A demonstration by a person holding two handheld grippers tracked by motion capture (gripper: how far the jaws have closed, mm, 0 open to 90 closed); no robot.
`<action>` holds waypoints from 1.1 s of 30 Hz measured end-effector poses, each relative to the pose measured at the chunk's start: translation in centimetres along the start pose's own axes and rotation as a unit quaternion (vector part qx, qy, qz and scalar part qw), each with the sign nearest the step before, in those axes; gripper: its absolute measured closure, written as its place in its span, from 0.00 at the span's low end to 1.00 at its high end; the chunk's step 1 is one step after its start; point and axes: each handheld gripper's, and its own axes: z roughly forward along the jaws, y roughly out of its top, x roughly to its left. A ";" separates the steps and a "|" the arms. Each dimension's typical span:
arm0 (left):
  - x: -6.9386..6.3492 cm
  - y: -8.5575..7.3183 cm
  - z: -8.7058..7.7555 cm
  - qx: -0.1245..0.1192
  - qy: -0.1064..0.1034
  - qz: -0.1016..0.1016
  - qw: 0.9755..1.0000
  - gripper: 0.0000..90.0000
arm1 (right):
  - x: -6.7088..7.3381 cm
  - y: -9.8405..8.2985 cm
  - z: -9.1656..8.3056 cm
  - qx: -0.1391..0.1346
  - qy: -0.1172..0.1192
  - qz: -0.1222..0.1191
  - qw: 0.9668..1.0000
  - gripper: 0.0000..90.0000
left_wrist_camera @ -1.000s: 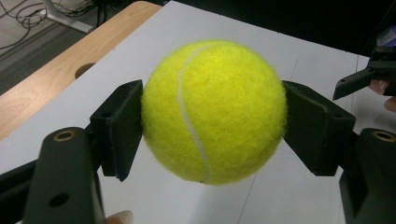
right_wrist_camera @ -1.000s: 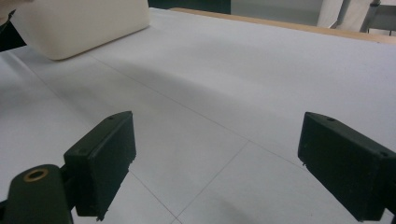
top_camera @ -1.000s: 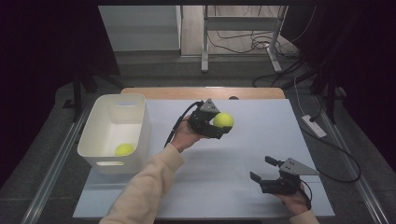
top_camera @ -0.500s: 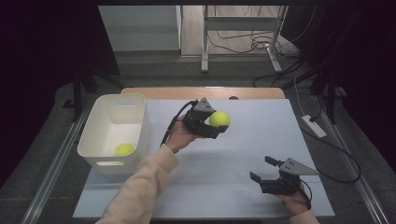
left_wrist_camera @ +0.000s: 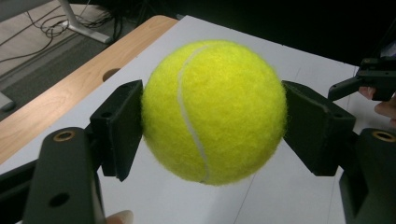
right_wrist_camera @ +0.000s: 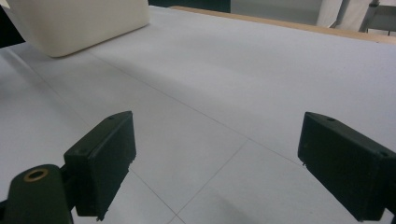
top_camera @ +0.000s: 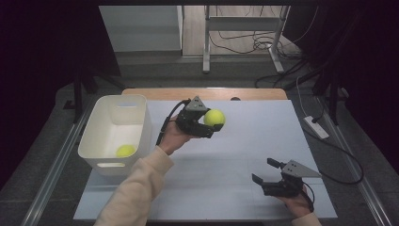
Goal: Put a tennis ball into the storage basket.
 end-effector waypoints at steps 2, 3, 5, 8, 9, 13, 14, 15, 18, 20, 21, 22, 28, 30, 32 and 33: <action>0.1 -0.1 -0.5 -0.004 0.003 -0.002 1.000 0.30 | 0.0 0.0 0.0 0.001 -0.001 0.000 1.000 0.13; 0.1 -0.1 -0.5 -0.004 0.003 -0.002 1.000 0.30 | 0.0 0.0 0.0 0.001 -0.001 0.000 1.000 0.13; 0.2 -0.2 -0.8 -0.007 0.004 -0.006 1.000 0.30 | 0.0 0.0 0.0 0.001 -0.002 0.000 1.000 0.13; 0.3 -0.3 -1.3 -0.008 0.007 -0.007 1.000 0.30 | 0.1 0.1 0.0 0.000 -0.001 -0.001 1.000 0.13; 0.3 -0.4 -1.5 -0.008 0.008 -0.007 1.000 0.30 | 0.1 0.1 0.1 -0.001 -0.001 -0.001 1.000 0.13; 0.4 -0.5 -2.1 -0.014 0.010 -0.012 1.000 0.30 | 0.1 0.1 0.1 0.001 -0.001 -0.002 1.000 0.13; 0.5 -0.5 -2.3 -0.015 0.012 -0.011 1.000 0.30 | 0.1 0.1 0.1 0.000 -0.001 -0.002 1.000 0.13; 0.5 -0.5 -2.4 -0.016 0.014 -0.011 1.000 0.30 | 0.1 0.1 0.0 -0.001 -0.002 -0.002 1.000 0.13; 0.6 -0.6 -2.9 -0.017 0.019 -0.012 1.000 0.30 | 0.2 0.1 0.0 0.000 -0.001 -0.003 1.000 0.13; 0.6 -0.6 -3.2 -0.018 0.021 -0.013 1.000 0.30 | 0.2 0.1 0.0 -0.001 -0.001 -0.002 1.000 0.13; 0.6 -0.6 -3.3 -0.018 0.022 -0.014 0.999 0.30 | 0.1 0.0 0.0 0.000 -0.001 -0.003 1.000 0.13; 0.6 -0.7 -3.5 -0.018 0.023 -0.012 0.999 0.30 | 0.1 0.0 0.0 0.000 -0.001 -0.002 1.000 0.13; 0.8 -0.8 -4.4 -0.024 0.032 -0.017 0.999 0.30 | 0.2 0.1 0.0 -0.001 0.000 -0.002 1.000 0.13; 0.9 -0.9 -4.6 -0.025 0.034 -0.018 0.999 0.30 | 0.2 0.1 0.0 -0.001 0.000 -0.002 1.000 0.13; 1.0 -1.0 -4.9 -0.026 0.038 -0.019 0.999 0.30 | 0.2 0.1 0.0 -0.001 0.001 -0.002 1.000 0.13; 1.0 -1.1 -5.1 -0.028 0.040 -0.021 0.999 0.30 | 0.2 0.1 0.0 -0.001 0.001 -0.003 1.000 0.13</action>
